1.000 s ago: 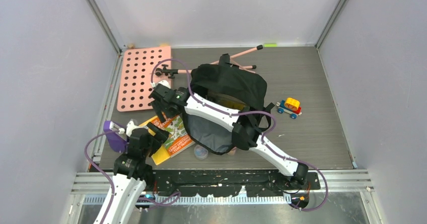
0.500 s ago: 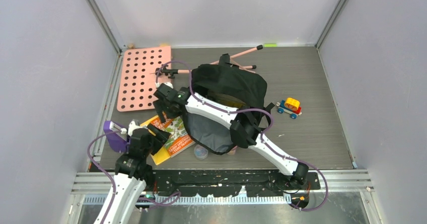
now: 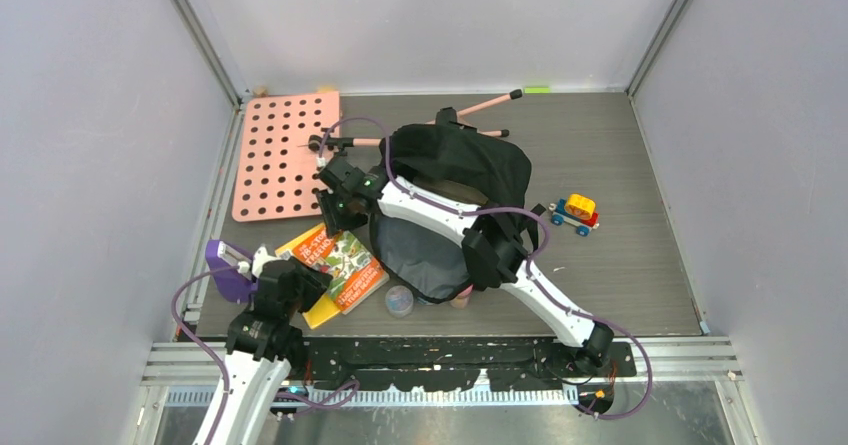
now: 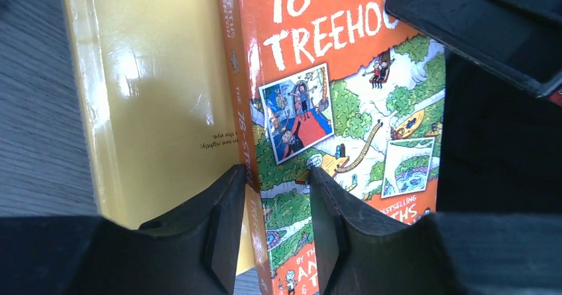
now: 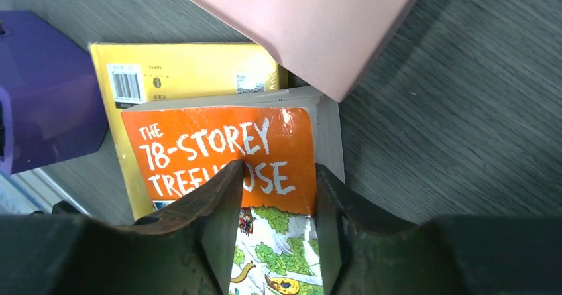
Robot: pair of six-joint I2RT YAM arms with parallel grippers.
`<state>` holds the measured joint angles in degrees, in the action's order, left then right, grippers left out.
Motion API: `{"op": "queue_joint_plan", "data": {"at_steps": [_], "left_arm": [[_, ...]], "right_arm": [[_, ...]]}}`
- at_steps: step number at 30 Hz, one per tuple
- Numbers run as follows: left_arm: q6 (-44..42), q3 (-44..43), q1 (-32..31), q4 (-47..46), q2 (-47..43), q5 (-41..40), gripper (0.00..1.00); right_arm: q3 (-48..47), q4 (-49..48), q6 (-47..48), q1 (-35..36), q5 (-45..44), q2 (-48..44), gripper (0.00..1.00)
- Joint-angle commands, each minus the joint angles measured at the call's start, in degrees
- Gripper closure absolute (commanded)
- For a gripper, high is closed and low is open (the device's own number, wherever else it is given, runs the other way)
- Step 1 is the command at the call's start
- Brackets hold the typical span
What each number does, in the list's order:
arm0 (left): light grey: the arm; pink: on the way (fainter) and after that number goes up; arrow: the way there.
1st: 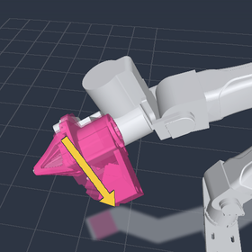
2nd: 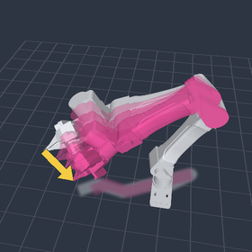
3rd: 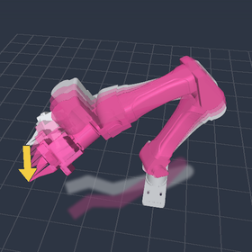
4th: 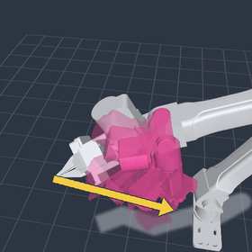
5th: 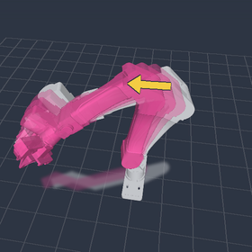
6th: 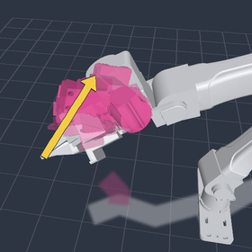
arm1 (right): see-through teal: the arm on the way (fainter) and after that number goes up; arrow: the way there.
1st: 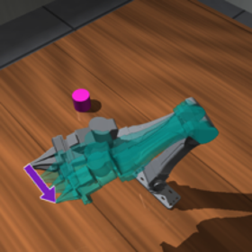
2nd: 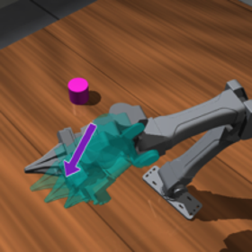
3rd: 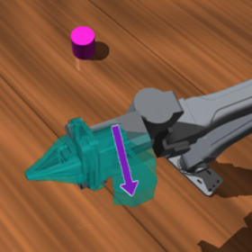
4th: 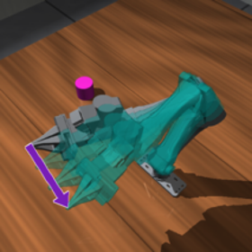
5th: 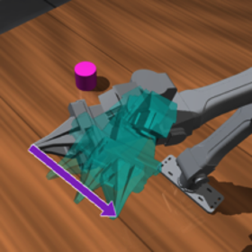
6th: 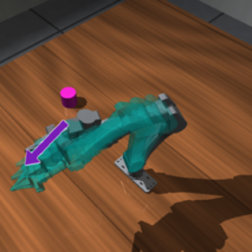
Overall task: Pack the student bag
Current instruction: Pick up the book from the center of the board.
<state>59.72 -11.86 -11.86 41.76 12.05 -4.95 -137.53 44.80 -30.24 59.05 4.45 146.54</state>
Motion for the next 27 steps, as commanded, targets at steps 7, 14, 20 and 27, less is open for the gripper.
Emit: {"op": "queue_joint_plan", "data": {"at_steps": [7, 14, 20, 27], "left_arm": [[0.07, -0.8, 0.25, -0.47, -1.44, -0.73, 0.62], [-1.08, -4.85, 0.25, 5.73, -4.93, -3.4, 0.54], [-1.13, -10.62, 0.19, 9.17, -8.13, -2.56, 0.23], [-2.23, -19.77, 0.23, 8.94, -6.18, 1.57, 0.04]], "right_arm": [[5.64, -5.29, -0.96, 2.48, 14.53, -6.8, 0.84], [10.28, -10.25, -1.22, 2.67, 12.69, -12.34, 0.99], [15.07, -15.72, -0.66, 2.81, 6.42, -20.72, 0.99], [18.21, -20.19, 1.53, 2.78, 1.2, -29.93, 1.0]]}}
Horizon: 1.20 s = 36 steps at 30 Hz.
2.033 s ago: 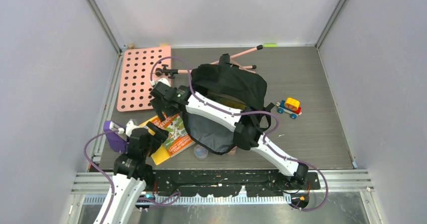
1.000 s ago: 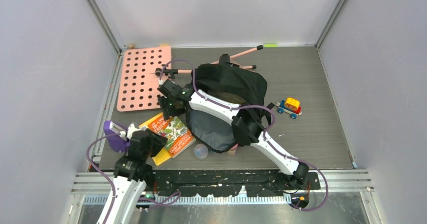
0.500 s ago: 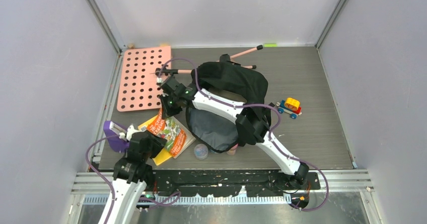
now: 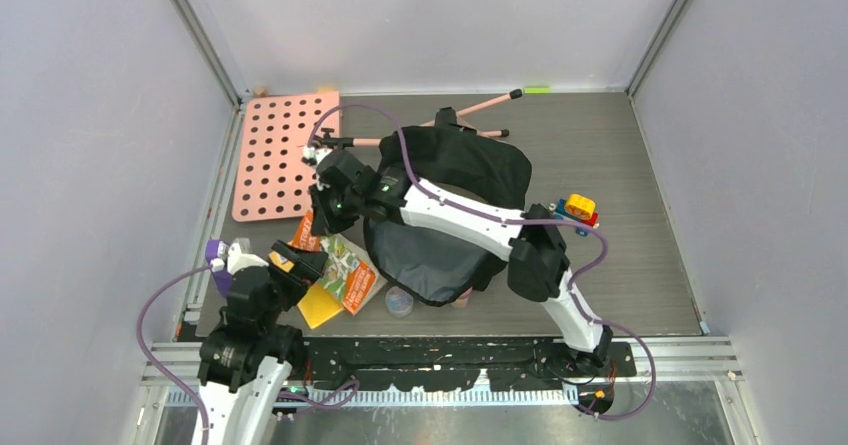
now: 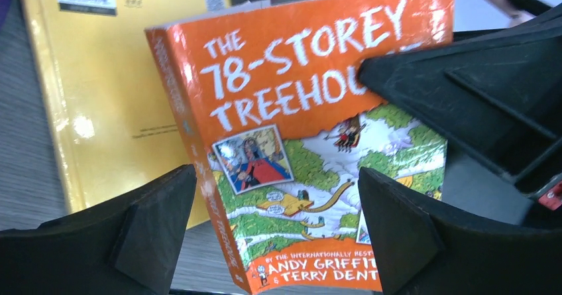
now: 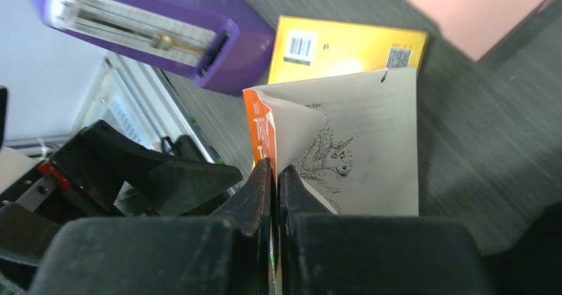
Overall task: Pack the student bag
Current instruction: Pick up the book from the center of the board.
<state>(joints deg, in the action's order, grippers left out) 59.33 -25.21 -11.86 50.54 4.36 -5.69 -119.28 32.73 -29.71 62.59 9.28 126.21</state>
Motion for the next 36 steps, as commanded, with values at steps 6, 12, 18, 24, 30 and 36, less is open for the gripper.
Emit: {"op": "queue_joint_plan", "data": {"at_steps": [6, 12, 18, 24, 30, 36], "left_arm": [[-4.79, -16.09, 0.26, -0.2, 6.16, 8.76, 0.0], [-7.45, -23.64, 0.23, -1.19, 9.24, 12.39, 0.0], [-9.52, -27.97, 0.16, -1.79, 9.3, 13.4, 0.0], [-12.63, -32.23, 0.06, -0.88, 9.35, 14.21, 0.0], [-14.62, -30.8, -0.01, -7.26, 9.72, 21.28, 0.0], [-11.53, -28.83, -0.06, -22.17, 11.91, 31.25, 0.0]], "right_arm": [[2.93, -14.64, 0.49, -0.72, -4.31, -15.55, 1.0], [4.16, -20.99, 0.37, -0.74, -3.85, -20.8, 1.0], [3.4, -23.36, 0.63, -0.72, -3.42, -25.42, 1.0], [3.85, -24.2, 0.95, -0.76, -2.58, -28.81, 0.99], [6.63, -26.52, -0.68, -0.71, 1.04, -33.04, 1.0], [9.43, -27.96, -2.09, -0.74, 3.51, -37.64, 1.0]]}}
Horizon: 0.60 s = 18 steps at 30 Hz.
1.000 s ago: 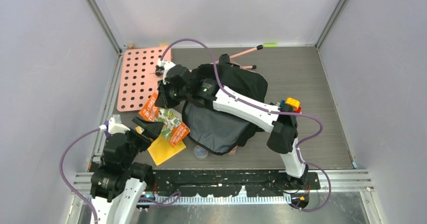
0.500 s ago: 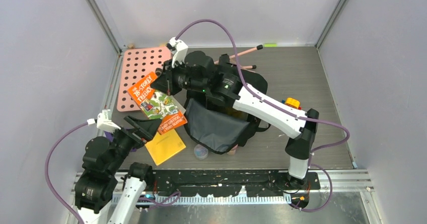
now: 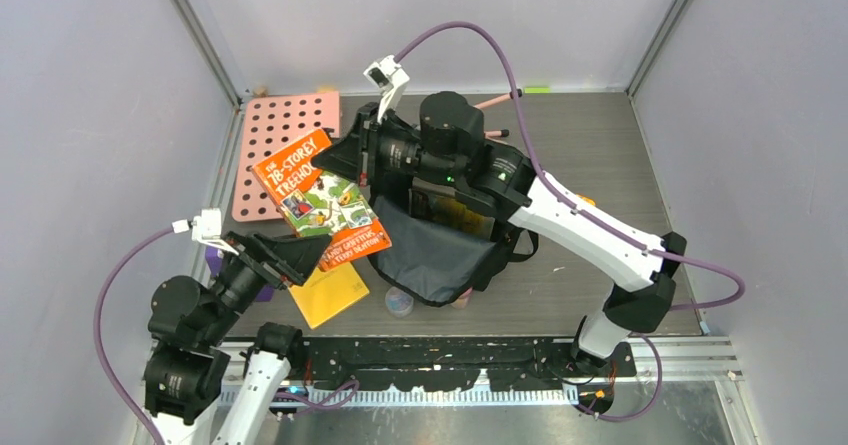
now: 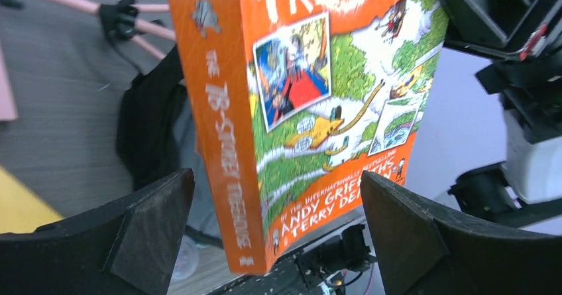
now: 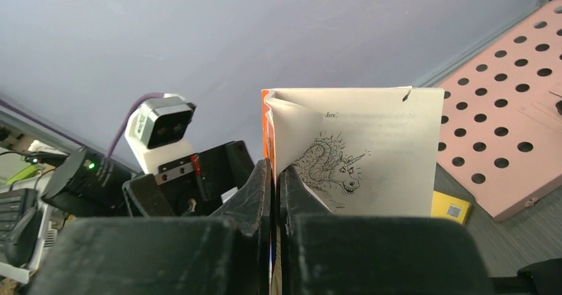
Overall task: Pack the student bag
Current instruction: Pick up the book from the center of the board.
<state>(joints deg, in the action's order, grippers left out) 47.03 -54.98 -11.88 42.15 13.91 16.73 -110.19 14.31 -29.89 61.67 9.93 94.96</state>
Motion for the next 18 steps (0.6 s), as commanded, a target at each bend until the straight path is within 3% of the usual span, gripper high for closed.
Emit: {"op": "queue_joint_plan", "data": {"at_steps": [1, 5, 7, 9, 12, 14, 15, 17, 18], "left_arm": [[1.46, 1.19, -0.06, -15.88, 2.73, 9.93, 0.0], [4.55, 3.29, 0.01, -22.54, 4.56, 13.57, 0.02], [6.33, 4.29, -0.04, -24.99, 5.45, 14.87, 0.12], [7.42, 5.2, -0.01, -27.61, 5.85, 15.98, 0.29], [6.89, 5.34, 0.0, -28.21, 5.34, 15.86, 0.68], [5.93, 4.95, -0.02, -26.69, 4.73, 15.27, 0.89], [5.63, 4.75, 0.0, -26.1, 4.34, 14.94, 0.98], [5.37, 4.33, 0.01, -26.04, 3.58, 15.02, 1.0], [5.25, 4.09, -0.02, -26.26, 3.24, 15.26, 1.0]], "right_arm": [[0.88, -9.64, -2.05, 0.16, 3.01, -7.03, 1.0], [1.95, -10.45, -2.97, 0.2, 3.95, -8.34, 1.0], [2.22, -10.55, -3.08, 0.2, 4.77, -8.54, 1.0], [2.22, -9.77, -2.87, 0.21, 4.71, -8.58, 1.0], [2.68, -7.57, -0.92, 0.21, 2.37, -8.86, 1.0], [3.07, -4.99, 0.84, 0.15, -0.17, -9.4, 0.97], [3.37, -3.41, 1.88, 0.19, -1.8, -9.73, 0.93], [6.16, -2.48, 3.03, 0.15, -4.22, -11.13, 0.58], [7.16, -2.32, 3.36, 0.15, -5.89, -12.52, 0.48]]}}
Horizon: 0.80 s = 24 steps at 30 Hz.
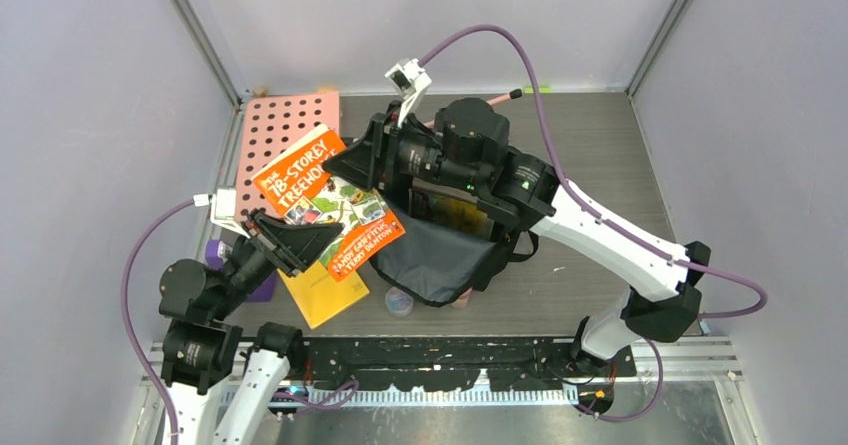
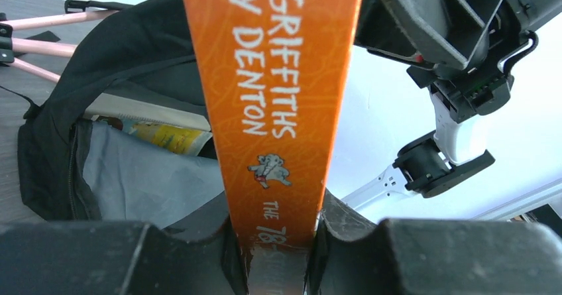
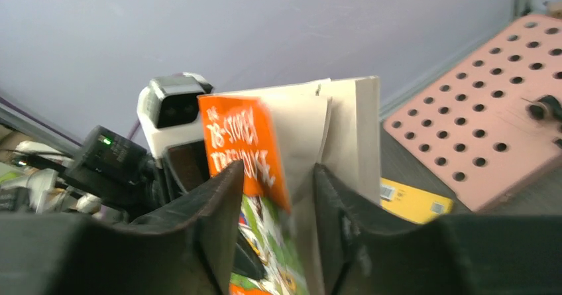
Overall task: Pack the student bag
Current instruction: Pick up the book from the center of the board.
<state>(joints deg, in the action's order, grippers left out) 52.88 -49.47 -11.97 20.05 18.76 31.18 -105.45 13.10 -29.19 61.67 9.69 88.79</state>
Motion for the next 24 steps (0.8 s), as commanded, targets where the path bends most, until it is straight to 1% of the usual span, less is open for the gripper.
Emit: {"op": "queue_joint_plan", "data": {"at_steps": [1, 2, 3, 5, 7, 10, 12, 16, 17, 18, 19, 21, 24], "left_arm": [[-0.96, -1.72, 0.1, -4.55, -1.89, 1.08, 1.0], [-1.47, -2.15, 0.02, -4.84, -2.11, 1.48, 1.0], [-2.29, -2.78, 0.09, -4.91, -2.21, 1.91, 1.0], [-4.01, -4.3, 0.04, -4.77, -2.13, 2.91, 1.0], [-5.41, -5.97, 0.05, -4.87, -1.79, 3.99, 1.0], [-6.65, -8.26, 0.05, -6.68, -0.7, 6.93, 1.0], [-7.06, -9.69, 0.01, -8.57, 0.17, 9.79, 1.0], [-8.85, -12.25, 0.08, -10.94, 2.49, 14.24, 1.0], [-9.26, -12.88, 0.09, -11.06, 3.13, 15.14, 1.0], [-9.36, -13.37, 0.06, -11.46, 3.87, 16.2, 1.0], [-9.3, -13.82, 0.1, -12.01, 4.48, 16.99, 1.0], [-9.33, -14.62, 0.1, -12.66, 5.35, 18.1, 1.0], [-10.09, -15.22, 0.09, -12.49, 6.22, 18.95, 1.0]], "right_arm": [[4.39, -1.05, 3.22, 0.13, -6.53, -7.06, 0.31], [5.26, -0.73, 3.51, 0.12, -7.78, -8.48, 0.25], [6.73, -0.5, 4.09, 0.08, -8.25, -9.72, 0.15], [8.18, 0.66, 4.99, -0.11, -8.78, -11.12, 0.07], [8.94, 2.23, 5.99, -0.22, -7.57, -12.12, 0.04], [9.08, 4.81, 7.46, -0.32, -0.49, -12.75, 0.02], [9.1, 5.49, 7.56, -0.32, 2.97, -12.84, 0.01], [9.34, 5.56, 7.92, -0.32, 6.98, -12.64, 0.01], [8.98, 5.46, 8.1, -0.32, 9.92, -12.19, 0.0], [8.74, 4.87, 8.14, -0.32, 11.8, -11.91, 0.0], [8.28, 4.37, 8.03, -0.34, 15.92, -11.28, 0.0], [8.0, 2.17, 7.22, -0.28, 21.2, -10.45, 0.0], [7.91, -1.02, 6.27, -0.24, 24.85, -9.8, 0.01]]}}
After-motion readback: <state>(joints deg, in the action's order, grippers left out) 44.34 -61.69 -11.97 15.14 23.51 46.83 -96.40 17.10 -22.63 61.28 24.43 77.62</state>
